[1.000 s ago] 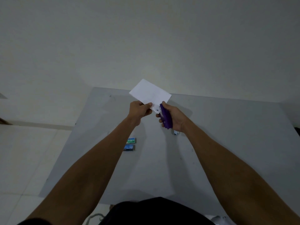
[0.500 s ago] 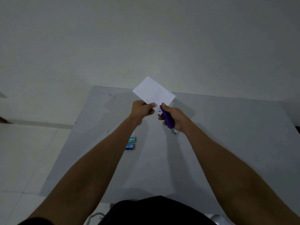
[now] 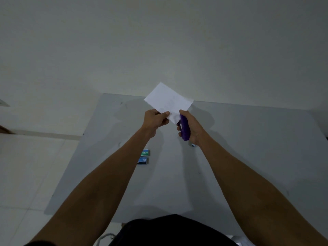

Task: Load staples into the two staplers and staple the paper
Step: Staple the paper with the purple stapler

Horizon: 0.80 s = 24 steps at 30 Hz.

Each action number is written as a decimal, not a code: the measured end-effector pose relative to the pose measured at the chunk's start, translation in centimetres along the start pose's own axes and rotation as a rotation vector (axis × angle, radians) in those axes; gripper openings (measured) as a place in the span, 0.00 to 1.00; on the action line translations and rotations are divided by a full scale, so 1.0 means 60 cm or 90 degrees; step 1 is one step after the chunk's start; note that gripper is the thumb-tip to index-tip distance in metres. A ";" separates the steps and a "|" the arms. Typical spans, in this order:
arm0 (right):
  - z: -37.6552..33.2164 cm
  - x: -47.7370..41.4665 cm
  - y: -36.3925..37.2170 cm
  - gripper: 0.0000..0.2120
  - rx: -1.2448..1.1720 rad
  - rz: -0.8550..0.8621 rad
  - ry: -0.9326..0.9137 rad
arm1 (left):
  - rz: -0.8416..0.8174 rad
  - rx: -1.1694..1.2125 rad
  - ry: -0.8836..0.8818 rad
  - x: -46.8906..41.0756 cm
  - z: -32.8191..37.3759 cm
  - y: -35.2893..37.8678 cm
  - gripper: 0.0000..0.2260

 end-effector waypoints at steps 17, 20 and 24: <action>-0.017 -0.087 0.030 0.05 -0.073 0.144 -0.045 | 0.014 0.054 -0.076 -0.032 -0.049 -0.049 0.02; -0.012 -0.110 0.048 0.08 -0.041 0.127 -0.041 | 0.012 0.070 -0.111 -0.047 -0.058 -0.067 0.03; 0.003 -0.151 0.066 0.12 -0.019 0.096 -0.023 | 0.061 0.172 -0.164 -0.075 -0.071 -0.102 0.06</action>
Point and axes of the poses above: each hand's wrist, its own x-axis away from the middle knuckle, its own y-axis out of the palm, z = x × y, the point moved 5 cm from there along -x, towards the middle knuckle, and after that the axes turned 12 degrees about -y, right-handed, at the moved point
